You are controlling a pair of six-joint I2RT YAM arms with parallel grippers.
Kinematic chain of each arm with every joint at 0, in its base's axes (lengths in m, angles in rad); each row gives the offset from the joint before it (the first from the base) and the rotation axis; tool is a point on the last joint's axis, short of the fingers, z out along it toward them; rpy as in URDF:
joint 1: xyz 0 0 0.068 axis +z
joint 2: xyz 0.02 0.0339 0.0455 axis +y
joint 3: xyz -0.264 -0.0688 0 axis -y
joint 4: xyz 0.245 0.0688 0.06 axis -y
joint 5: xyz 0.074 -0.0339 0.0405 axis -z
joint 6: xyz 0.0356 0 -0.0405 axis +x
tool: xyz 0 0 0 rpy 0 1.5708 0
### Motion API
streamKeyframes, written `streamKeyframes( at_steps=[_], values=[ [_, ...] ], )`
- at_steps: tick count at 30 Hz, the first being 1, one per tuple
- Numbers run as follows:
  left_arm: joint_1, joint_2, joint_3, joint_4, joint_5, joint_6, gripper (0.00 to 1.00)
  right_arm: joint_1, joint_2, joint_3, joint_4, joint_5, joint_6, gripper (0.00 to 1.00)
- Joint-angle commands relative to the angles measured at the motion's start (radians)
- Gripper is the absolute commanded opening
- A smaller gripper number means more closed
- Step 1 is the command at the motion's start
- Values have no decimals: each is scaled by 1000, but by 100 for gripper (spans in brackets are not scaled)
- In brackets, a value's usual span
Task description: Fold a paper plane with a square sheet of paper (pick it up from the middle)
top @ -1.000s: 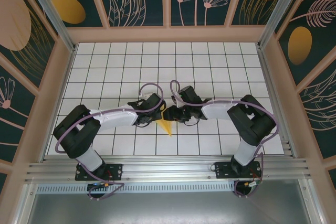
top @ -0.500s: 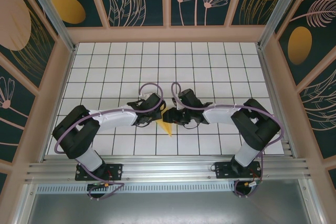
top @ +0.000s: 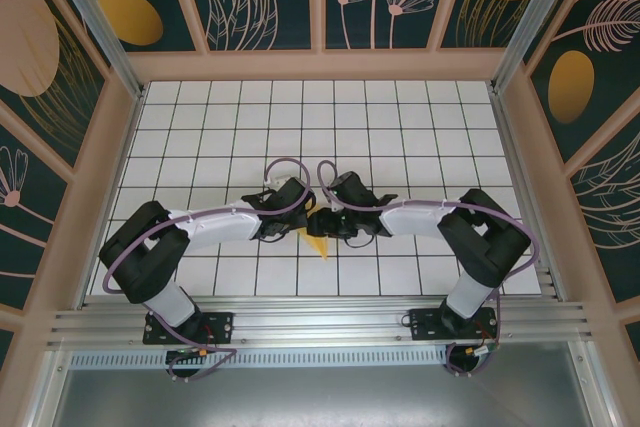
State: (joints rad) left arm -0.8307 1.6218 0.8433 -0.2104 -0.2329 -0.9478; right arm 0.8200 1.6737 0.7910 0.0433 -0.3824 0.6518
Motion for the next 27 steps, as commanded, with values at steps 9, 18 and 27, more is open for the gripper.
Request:
streamKeyframes(
  at_steps=[9,18,27],
  values=[
    [0,-16,-27,37,19,6,2,19,62,78,-118,112,-76,45],
    [-1,-20,-21,52,26,24,6,31,65,122,-197,169,-100,36],
    [1,-36,-27,65,32,32,11,50,66,147,-251,216,-119,23]
  ],
)
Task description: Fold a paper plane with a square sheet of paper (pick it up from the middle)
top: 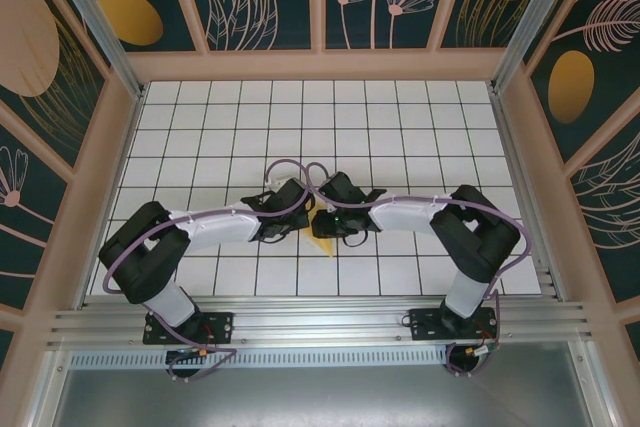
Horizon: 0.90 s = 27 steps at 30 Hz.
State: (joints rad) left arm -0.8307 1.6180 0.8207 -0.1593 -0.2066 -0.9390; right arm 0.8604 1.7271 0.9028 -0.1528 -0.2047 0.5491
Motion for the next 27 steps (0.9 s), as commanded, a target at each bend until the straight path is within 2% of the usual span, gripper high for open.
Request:
streamKeyframes(
  at_steps=[1,5,7,9,11,13,15,19,27],
  values=[
    [0,-39,-9,18,8,22,12,10,14,39,-57,45,-17,20],
    [-1,-88,-20,26,5,21,20,11,4,67,-93,82,-21,11],
    [-1,-132,-26,30,3,20,32,11,-14,93,-131,125,-17,9],
    [0,-185,-34,43,3,22,37,10,-27,130,-190,194,-12,7],
    [0,-249,-46,43,-19,22,49,6,-35,167,-252,269,-1,6],
    [1,-319,-69,43,-62,25,53,-10,-38,196,-305,347,26,5],
    [2,-373,-97,29,-109,18,57,-38,-29,210,-316,373,57,6],
    [26,-468,-170,18,-138,-3,58,-86,27,246,-311,347,108,7],
    [58,-584,-283,30,-128,-46,59,-94,190,324,-345,341,112,15]
  ],
)
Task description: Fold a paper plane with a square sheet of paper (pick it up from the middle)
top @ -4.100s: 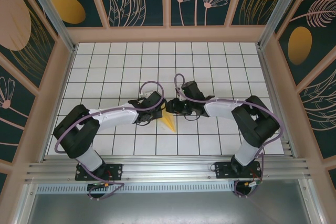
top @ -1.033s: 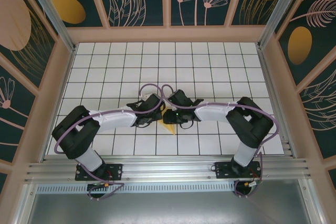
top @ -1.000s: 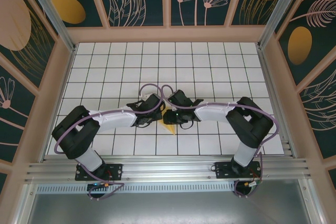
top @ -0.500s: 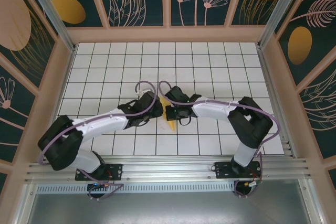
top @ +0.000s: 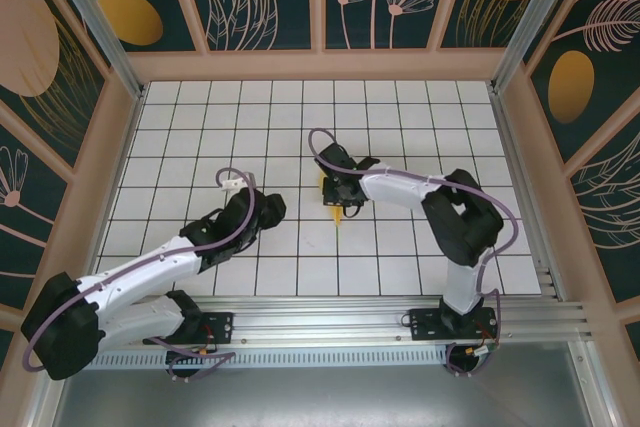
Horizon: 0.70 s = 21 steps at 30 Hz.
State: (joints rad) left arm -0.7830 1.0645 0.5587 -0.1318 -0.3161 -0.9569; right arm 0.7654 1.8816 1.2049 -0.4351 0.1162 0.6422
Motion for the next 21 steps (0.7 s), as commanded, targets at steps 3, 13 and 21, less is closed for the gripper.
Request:
streamKeyframes(
  at_steps=[3,13,21],
  values=[
    [20,-44,-32,1,-12,-26,59,0,61,22,-62,6,24,21],
    [33,-15,-12,1,5,-13,59,6,129,65,-107,2,13,28],
    [33,-7,-8,-2,0,-16,59,25,159,177,-231,97,6,29]
  ],
)
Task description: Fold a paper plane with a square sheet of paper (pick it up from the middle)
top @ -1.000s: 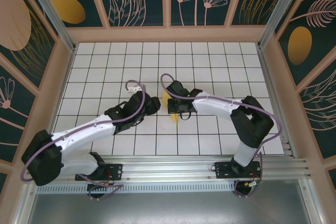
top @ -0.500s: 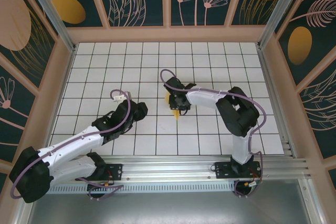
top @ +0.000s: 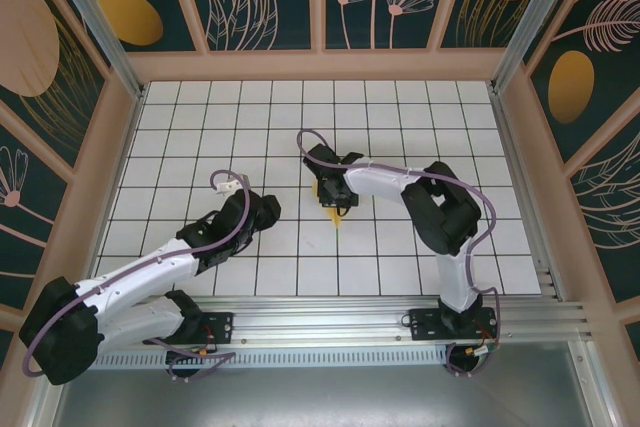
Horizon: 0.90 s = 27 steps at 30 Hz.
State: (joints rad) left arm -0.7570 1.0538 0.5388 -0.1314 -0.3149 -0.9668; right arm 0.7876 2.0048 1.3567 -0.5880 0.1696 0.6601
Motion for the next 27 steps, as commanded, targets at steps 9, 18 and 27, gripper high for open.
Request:
streamKeyframes(
  at_steps=[9,18,27],
  values=[
    [8,5,9,-8,-19,-10,59,26,165,67,-123,38,-17,29],
    [8,17,52,-46,-55,16,59,26,89,237,-229,144,-20,37],
    [20,-30,50,-93,-162,36,59,30,-194,196,-186,257,-34,54]
  ],
)
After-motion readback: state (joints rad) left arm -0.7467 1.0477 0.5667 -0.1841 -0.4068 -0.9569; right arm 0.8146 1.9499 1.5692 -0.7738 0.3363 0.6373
